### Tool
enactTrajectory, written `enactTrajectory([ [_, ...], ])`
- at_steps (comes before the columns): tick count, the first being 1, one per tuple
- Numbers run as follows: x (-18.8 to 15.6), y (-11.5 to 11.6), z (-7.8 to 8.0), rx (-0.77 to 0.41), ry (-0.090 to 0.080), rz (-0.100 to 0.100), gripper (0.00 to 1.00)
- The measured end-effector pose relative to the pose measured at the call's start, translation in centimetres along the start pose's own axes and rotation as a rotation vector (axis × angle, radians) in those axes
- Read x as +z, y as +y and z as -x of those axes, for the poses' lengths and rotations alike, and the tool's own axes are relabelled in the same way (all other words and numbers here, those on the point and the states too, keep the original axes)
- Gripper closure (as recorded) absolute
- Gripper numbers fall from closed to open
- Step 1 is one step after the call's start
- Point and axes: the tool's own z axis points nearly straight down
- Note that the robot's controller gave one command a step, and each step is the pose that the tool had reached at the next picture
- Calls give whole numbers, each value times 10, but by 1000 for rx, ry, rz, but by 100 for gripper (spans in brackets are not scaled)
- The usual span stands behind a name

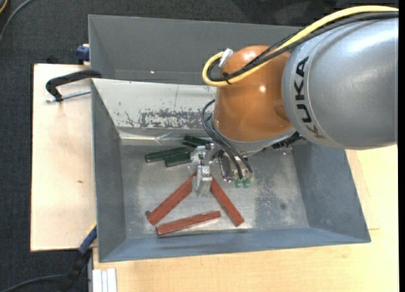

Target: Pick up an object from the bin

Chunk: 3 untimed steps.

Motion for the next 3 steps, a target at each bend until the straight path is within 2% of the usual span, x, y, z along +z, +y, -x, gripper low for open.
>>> enactTrajectory([
  [1,132,-10,34,-534,16,1,100],
  [2,131,-10,35,-533,12,1,0],
  [3,131,-10,35,-533,12,1,100],
])
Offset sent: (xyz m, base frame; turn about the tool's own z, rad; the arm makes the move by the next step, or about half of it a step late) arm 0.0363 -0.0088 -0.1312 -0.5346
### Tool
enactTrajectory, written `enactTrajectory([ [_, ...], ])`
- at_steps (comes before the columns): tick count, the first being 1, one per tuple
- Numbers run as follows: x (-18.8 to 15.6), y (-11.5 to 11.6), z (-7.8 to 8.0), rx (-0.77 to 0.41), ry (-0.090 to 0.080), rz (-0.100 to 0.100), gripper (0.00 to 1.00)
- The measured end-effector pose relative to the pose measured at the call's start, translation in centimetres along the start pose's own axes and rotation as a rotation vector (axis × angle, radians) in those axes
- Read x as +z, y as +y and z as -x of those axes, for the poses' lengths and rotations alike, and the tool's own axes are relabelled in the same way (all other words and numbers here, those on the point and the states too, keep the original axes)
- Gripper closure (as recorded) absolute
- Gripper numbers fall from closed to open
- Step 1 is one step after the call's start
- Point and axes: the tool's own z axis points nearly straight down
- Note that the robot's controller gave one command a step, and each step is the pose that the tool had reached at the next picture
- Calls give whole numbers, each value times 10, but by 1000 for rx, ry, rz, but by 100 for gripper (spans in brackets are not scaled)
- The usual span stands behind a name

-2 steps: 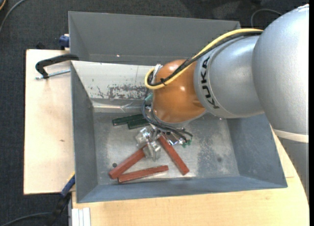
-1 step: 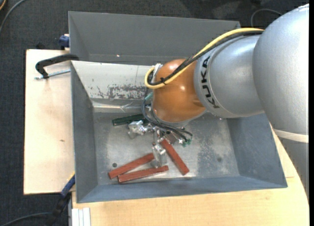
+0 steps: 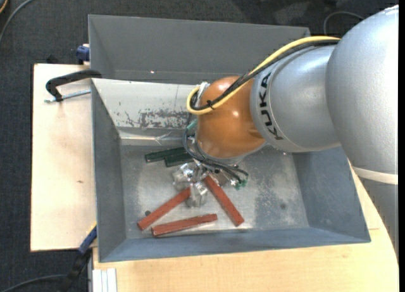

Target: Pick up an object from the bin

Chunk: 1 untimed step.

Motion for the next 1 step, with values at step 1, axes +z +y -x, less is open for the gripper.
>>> enactTrajectory([
  [1,-129,-2,27,12,-14,-5,100],
])
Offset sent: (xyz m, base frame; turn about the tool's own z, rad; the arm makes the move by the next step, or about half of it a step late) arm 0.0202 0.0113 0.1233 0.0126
